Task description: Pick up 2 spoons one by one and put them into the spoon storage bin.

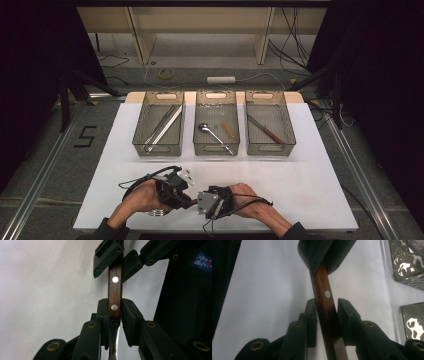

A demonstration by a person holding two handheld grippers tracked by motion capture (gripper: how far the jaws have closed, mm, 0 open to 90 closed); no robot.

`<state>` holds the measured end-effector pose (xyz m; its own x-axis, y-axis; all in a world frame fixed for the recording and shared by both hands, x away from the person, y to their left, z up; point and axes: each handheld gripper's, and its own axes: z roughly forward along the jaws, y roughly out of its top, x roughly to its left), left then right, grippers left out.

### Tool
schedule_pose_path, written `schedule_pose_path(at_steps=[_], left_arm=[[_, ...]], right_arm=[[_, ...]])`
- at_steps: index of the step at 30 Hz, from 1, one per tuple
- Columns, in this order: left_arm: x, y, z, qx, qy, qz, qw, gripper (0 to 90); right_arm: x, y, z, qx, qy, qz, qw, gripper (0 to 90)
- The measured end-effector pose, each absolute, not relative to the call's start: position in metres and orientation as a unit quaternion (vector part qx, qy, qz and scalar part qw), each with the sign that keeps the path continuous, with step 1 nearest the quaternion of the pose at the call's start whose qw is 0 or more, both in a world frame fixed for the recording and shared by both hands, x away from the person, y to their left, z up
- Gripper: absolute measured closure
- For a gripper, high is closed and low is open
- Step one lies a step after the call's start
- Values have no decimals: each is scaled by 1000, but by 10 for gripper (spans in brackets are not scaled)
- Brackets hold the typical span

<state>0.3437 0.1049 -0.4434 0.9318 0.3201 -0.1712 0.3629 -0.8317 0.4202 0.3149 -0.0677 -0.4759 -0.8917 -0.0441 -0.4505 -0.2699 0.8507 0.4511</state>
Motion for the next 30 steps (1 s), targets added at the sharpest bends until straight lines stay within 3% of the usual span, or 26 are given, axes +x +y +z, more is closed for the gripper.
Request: schedule_pose_path(at_steps=[11,17,30], left_arm=[[343,106,-436,952,181,-25,246,723],[345,106,-432,944,192,-7,266,514],[344,109,-425,934,220,30,279,303]], right_arm=[[312,-70,-470,-103,934,258,225,766],[313,-72,-467,-100,933,261,226,767],[321,-84,-460,-80,934,263,228,768]])
